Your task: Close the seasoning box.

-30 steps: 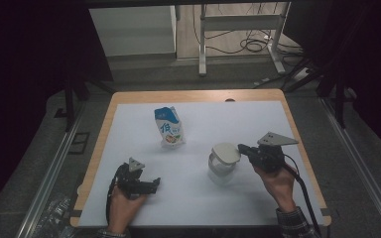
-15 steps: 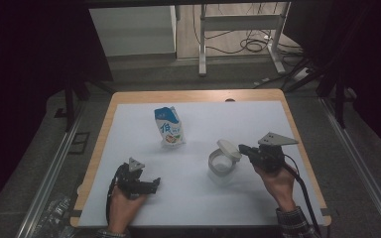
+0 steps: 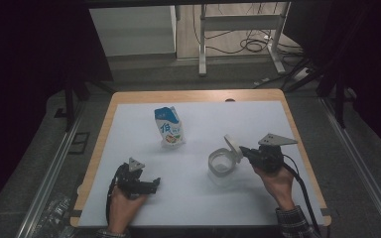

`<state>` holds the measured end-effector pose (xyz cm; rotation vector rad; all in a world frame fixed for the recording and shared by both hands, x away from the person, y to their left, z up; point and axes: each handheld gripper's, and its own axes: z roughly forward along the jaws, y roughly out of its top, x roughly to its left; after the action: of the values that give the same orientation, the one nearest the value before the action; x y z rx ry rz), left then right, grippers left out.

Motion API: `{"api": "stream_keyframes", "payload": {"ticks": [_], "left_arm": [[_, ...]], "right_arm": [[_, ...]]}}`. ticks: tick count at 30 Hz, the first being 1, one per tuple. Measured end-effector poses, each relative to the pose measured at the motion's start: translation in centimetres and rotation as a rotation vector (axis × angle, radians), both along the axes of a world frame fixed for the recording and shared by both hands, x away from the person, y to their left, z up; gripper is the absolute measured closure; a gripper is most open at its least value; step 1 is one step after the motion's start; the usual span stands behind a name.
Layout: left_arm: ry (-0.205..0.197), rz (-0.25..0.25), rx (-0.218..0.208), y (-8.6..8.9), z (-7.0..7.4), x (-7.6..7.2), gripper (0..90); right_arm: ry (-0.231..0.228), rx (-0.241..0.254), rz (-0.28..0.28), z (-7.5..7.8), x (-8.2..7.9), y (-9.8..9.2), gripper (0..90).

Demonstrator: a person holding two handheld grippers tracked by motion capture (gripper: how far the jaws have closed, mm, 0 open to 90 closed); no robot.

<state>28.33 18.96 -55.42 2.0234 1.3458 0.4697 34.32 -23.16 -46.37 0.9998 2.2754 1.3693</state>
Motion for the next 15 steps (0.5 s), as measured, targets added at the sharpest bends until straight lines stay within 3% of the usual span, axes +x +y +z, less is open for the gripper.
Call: {"api": "stream_keyframes", "payload": {"ticks": [4,15], "left_arm": [[0.0,0.0,-0.001,0.0,0.0,0.0,0.3],[0.0,0.0,0.0,0.0,0.0,0.0,0.2]], "right_arm": [[0.005,0.027,0.009,-0.3,0.17,-0.25,89.4],[0.0,0.034,0.008,-0.42,0.13,-0.3,89.4]]}}
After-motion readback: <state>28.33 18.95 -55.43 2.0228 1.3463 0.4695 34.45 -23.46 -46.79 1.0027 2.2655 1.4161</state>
